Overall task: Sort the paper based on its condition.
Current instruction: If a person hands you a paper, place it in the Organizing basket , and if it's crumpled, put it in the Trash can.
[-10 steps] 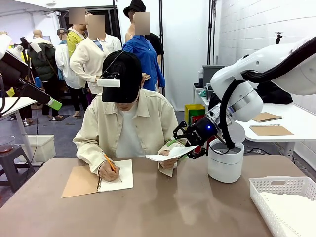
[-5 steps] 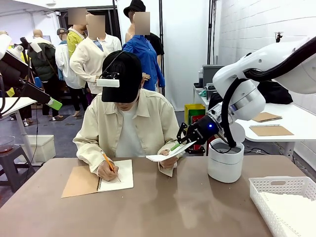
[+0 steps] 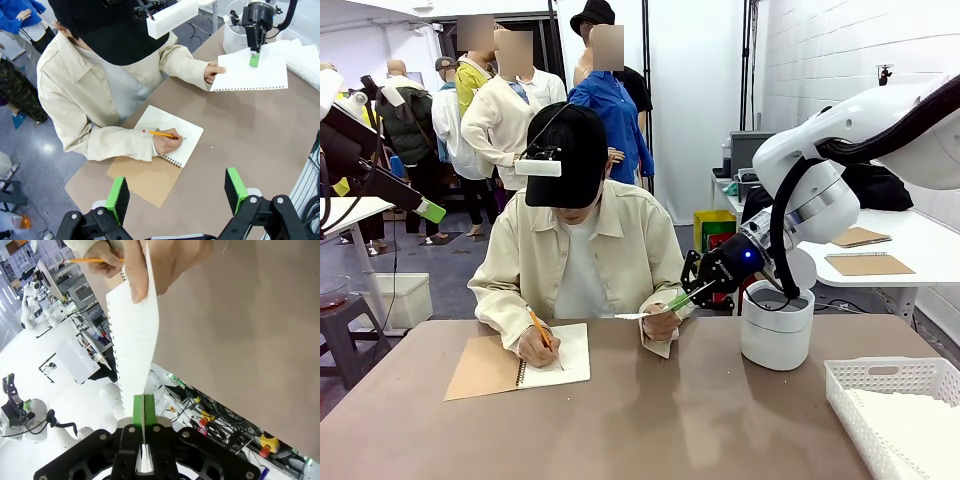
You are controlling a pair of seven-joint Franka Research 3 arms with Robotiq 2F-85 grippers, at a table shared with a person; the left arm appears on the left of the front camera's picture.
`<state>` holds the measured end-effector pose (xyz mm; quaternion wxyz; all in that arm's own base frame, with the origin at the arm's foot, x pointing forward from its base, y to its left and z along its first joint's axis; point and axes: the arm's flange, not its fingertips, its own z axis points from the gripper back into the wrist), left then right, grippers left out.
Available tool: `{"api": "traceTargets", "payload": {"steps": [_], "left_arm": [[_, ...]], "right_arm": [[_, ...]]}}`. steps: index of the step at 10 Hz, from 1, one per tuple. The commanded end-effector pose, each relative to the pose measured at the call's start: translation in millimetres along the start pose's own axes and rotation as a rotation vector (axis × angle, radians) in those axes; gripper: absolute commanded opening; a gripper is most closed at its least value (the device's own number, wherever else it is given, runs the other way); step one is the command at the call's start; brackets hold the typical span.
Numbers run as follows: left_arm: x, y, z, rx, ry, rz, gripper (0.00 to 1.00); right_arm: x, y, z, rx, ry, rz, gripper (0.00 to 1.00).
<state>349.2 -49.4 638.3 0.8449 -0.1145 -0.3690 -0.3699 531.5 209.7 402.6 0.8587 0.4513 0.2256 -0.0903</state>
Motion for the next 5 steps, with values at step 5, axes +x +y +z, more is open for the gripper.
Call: {"api": "traceTargets", "payload": {"steps": [5], "left_arm": [[-0.4, -0.2, -0.1, 0.000, 0.000, 0.002, 1.00]], "right_arm": [[-53.3, 33.3, 33.2, -0.153, -0.115, 0.227, 0.00]]}}
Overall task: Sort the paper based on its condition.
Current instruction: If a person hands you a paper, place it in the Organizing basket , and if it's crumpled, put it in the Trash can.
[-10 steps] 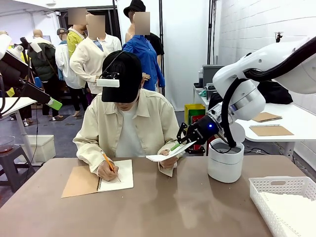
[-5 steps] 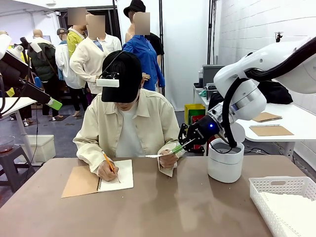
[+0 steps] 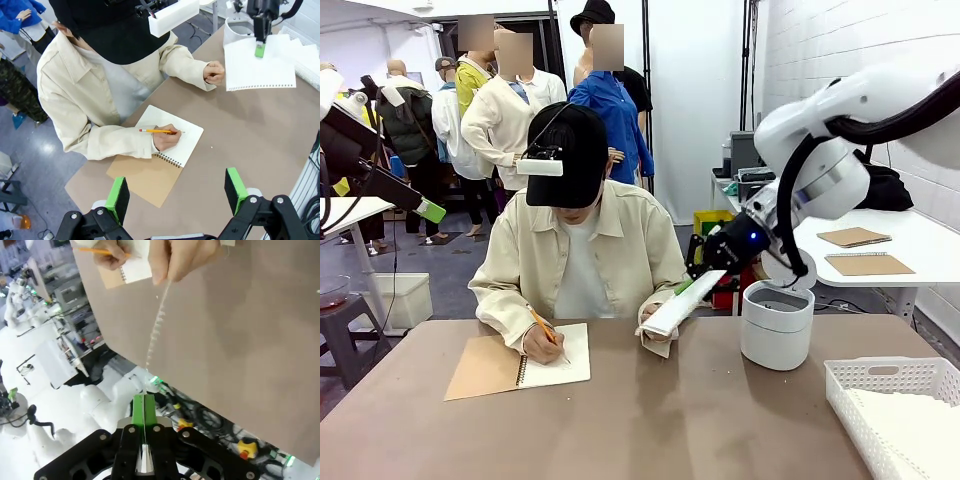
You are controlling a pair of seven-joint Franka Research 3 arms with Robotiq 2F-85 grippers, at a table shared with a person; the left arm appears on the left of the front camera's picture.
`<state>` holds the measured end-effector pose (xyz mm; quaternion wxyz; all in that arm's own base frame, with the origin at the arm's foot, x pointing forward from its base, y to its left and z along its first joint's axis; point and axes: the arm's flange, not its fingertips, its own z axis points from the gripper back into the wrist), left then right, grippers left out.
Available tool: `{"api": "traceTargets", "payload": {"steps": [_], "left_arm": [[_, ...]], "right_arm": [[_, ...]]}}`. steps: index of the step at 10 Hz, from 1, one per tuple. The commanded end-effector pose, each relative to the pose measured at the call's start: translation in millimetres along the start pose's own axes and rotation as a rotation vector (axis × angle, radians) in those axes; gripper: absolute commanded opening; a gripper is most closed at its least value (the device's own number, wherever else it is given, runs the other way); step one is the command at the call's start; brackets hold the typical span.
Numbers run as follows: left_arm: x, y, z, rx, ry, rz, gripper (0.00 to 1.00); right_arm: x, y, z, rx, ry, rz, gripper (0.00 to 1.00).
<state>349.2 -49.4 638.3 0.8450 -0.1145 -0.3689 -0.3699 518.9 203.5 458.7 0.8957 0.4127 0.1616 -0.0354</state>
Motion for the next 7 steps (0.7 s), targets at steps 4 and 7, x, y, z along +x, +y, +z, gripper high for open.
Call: {"api": "traceTargets", "payload": {"steps": [4, 7], "left_arm": [[-0.4, -0.2, -0.1, 0.000, 0.000, 0.002, 1.00], [-0.4, -0.2, -0.1, 0.000, 0.000, 0.002, 1.00]], "right_arm": [[-68.3, 21.1, 58.1, -0.165, -0.165, 0.245, 0.00], [-110.8, 8.1, 99.0, -0.359, -0.400, 0.430, 0.00]]}}
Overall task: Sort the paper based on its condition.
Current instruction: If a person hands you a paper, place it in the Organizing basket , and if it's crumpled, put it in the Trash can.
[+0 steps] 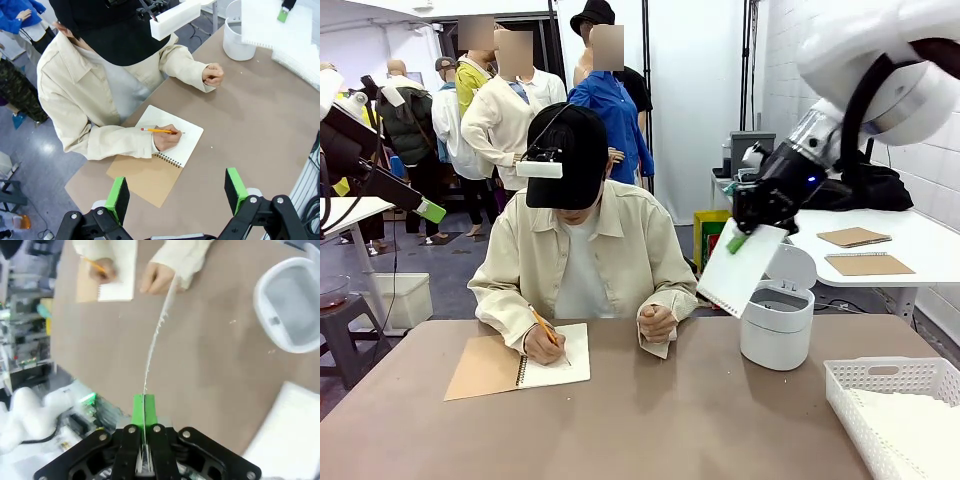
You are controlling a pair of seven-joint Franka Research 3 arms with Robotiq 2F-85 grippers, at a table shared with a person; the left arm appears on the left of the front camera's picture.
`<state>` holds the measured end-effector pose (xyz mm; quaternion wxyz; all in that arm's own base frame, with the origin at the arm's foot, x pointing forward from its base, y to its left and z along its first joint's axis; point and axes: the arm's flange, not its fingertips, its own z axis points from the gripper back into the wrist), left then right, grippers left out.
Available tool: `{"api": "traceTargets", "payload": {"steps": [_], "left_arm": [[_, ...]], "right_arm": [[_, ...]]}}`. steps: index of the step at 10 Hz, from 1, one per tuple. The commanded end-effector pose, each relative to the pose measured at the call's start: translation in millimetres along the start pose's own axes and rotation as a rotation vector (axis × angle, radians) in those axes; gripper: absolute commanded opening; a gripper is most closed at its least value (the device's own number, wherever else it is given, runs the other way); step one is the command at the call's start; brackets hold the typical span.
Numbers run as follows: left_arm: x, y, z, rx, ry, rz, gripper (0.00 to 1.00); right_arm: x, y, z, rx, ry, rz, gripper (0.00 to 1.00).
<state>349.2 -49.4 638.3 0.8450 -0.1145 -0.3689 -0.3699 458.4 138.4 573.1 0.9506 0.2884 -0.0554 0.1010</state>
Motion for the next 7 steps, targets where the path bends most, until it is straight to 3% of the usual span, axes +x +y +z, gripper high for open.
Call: {"api": "traceTargets", "payload": {"steps": [1, 5, 7], "left_arm": [[-0.4, -0.2, -0.1, 0.000, 0.000, 0.002, 1.00], [-0.4, -0.2, -0.1, 0.000, 0.000, 0.002, 1.00], [-0.4, -0.2, -0.1, 0.000, 0.000, 0.002, 1.00]], "right_arm": [[-30.2, -24.9, 3.8, -0.184, -0.087, 0.120, 0.00], [-68.6, -61.4, 29.6, -0.458, -0.108, 0.228, 0.00], [-97.1, -80.5, 26.4, -0.555, -0.085, 0.195, 0.00]]}}
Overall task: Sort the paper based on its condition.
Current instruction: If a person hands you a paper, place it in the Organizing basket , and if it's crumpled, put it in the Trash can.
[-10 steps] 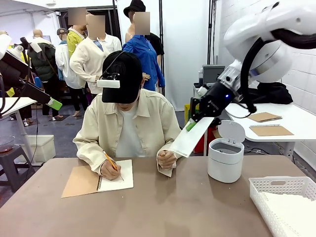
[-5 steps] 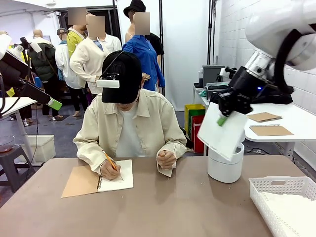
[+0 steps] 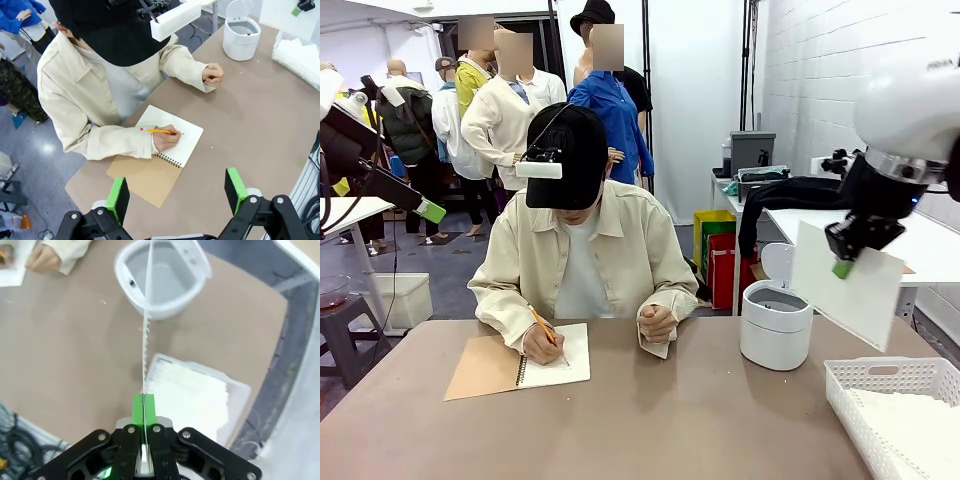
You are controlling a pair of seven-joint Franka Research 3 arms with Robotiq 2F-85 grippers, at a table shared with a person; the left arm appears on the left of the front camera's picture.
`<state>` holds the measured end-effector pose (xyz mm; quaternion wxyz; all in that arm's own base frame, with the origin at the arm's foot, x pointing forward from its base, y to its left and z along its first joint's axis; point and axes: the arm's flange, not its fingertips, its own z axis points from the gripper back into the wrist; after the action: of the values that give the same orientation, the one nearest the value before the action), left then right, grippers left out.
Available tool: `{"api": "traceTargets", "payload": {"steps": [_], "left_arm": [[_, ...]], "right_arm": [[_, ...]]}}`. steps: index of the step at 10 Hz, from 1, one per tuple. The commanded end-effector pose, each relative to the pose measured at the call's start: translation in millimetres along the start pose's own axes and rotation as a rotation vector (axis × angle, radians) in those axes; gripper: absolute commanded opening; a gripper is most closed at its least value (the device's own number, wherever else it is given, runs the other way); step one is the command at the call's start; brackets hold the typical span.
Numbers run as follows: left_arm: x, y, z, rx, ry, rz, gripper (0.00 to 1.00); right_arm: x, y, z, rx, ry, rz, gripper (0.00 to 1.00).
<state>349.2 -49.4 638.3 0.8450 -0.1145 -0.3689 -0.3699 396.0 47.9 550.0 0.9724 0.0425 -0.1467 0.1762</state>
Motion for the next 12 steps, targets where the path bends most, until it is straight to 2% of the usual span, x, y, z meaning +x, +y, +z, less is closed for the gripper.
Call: {"api": "traceTargets", "payload": {"steps": [1, 2, 3, 6, 8, 12], "left_arm": [[-0.4, -0.2, -0.1, 0.000, 0.000, 0.002, 1.00], [-0.4, -0.2, -0.1, 0.000, 0.000, 0.002, 1.00], [-0.4, -0.2, -0.1, 0.000, 0.000, 0.002, 1.00], [-0.4, -0.2, -0.1, 0.000, 0.000, 0.002, 1.00], [-0.4, -0.2, -0.1, 0.000, 0.000, 0.002, 1.00], [-0.4, -0.2, -0.1, 0.000, 0.000, 0.002, 1.00]], "right_arm": [[-35.3, -4.3, -17.0, -0.098, 0.036, -0.056, 0.00], [-38.2, -6.6, -18.9, -0.054, 0.069, -0.127, 0.00], [-17.3, -5.8, -7.0, -0.042, 0.023, -0.011, 0.00], [-17.3, -5.8, -7.0, -0.042, 0.023, -0.011, 0.00], [-33.0, -2.0, -10.1, -0.081, 0.038, -0.025, 0.00], [-106.6, 3.1, -10.5, -0.059, 0.044, -0.117, 0.00]]}}
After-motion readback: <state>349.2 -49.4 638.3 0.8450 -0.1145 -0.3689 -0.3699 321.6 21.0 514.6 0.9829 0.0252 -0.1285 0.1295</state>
